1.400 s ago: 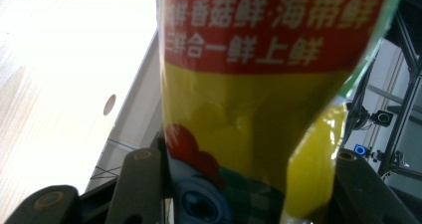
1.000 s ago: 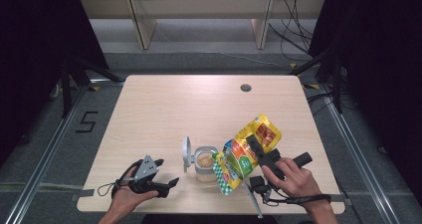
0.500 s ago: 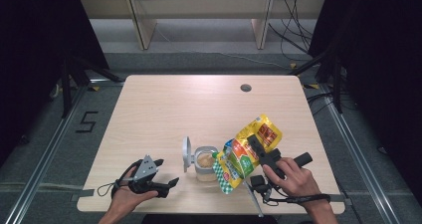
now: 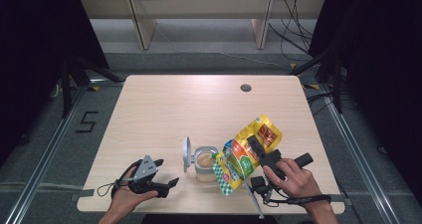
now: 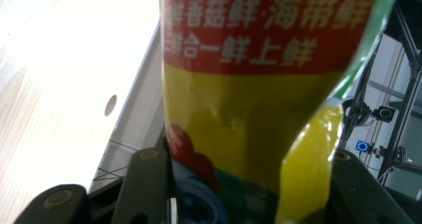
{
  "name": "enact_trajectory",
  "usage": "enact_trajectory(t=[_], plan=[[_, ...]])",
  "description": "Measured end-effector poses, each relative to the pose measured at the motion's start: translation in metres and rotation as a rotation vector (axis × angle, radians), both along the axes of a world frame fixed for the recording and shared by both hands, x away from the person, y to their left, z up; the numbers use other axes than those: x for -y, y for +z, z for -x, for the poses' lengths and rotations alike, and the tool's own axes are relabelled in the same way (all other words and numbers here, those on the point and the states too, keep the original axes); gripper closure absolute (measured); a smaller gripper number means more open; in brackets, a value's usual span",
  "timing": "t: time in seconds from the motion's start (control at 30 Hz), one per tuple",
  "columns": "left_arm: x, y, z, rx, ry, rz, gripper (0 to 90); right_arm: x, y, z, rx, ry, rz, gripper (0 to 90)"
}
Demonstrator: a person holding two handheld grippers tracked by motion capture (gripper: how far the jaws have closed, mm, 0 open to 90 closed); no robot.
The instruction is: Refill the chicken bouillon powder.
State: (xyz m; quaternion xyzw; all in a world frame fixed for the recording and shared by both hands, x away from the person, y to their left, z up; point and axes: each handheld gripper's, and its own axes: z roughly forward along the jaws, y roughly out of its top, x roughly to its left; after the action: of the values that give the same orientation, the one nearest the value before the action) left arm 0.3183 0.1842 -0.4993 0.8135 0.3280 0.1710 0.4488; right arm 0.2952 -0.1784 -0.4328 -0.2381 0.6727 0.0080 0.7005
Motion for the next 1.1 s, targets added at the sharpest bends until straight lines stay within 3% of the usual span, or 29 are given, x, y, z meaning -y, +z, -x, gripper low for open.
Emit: enact_trajectory(t=[0.13, 0.17, 0.33, 0.37, 0.47, 0.53, 0.6, 0.7, 0.73, 0.93, 1.03, 1.1], plan=[[-0.0011, 0.0008, -0.0006, 0.014, -0.014, -0.012, 16.0, -0.0024, 0.0017, 0.0009, 0.008, 0.019, 0.037, 58.5], [-0.0006, 0.0005, -0.0003, 0.006, -0.006, -0.002, 16.1, -0.0015, -0.0011, 0.002, -0.005, 0.003, 0.006, 58.5], [-0.001, 0.0009, -0.0005, 0.014, -0.008, -0.01, 16.1, -0.0045, -0.0004, 0.0046, 0.0, 0.012, 0.022, 58.5], [0.0001, 0.0, 0.0005, -0.006, 0.007, 0.01, 16.1, -0.0049, -0.0002, 0.0047, 0.001, 0.013, 0.024, 58.5], [-0.0011, 0.001, -0.0001, 0.015, -0.01, -0.01, 16.1, -0.0042, -0.0019, 0.005, -0.005, 0.01, 0.005, 58.5], [-0.0009, 0.001, -0.0005, 0.011, -0.01, -0.01, 16.1, -0.0065, 0.0016, 0.0041, 0.011, 0.034, 0.059, 58.5], [-0.0009, 0.001, -0.0001, 0.013, -0.008, -0.009, 16.1, -0.0052, -0.0008, 0.0048, 0.002, 0.021, 0.028, 58.5], [-0.0007, 0.0006, -0.0003, 0.006, -0.003, -0.003, 16.1, -0.0063, 0.0011, 0.005, 0.007, 0.032, 0.047, 58.6], [-0.0003, -0.0002, -0.0001, -0.003, 0.006, 0.005, 16.1, -0.0052, -0.0007, 0.0059, 0.002, 0.02, 0.019, 58.6], [-0.0012, 0.001, -0.0005, 0.011, -0.01, -0.004, 16.1, -0.0051, 0.0002, 0.0054, -0.003, 0.031, 0.022, 58.6], [-0.0016, 0.0011, -0.0004, 0.014, -0.008, -0.003, 16.1, -0.0035, -0.0005, 0.0052, -0.016, 0.025, -0.007, 58.7], [-0.0008, 0.0005, 0.0005, -0.005, 0.007, 0.011, 16.1, -0.0023, -0.0018, 0.0042, -0.038, 0.026, -0.035, 58.9]])
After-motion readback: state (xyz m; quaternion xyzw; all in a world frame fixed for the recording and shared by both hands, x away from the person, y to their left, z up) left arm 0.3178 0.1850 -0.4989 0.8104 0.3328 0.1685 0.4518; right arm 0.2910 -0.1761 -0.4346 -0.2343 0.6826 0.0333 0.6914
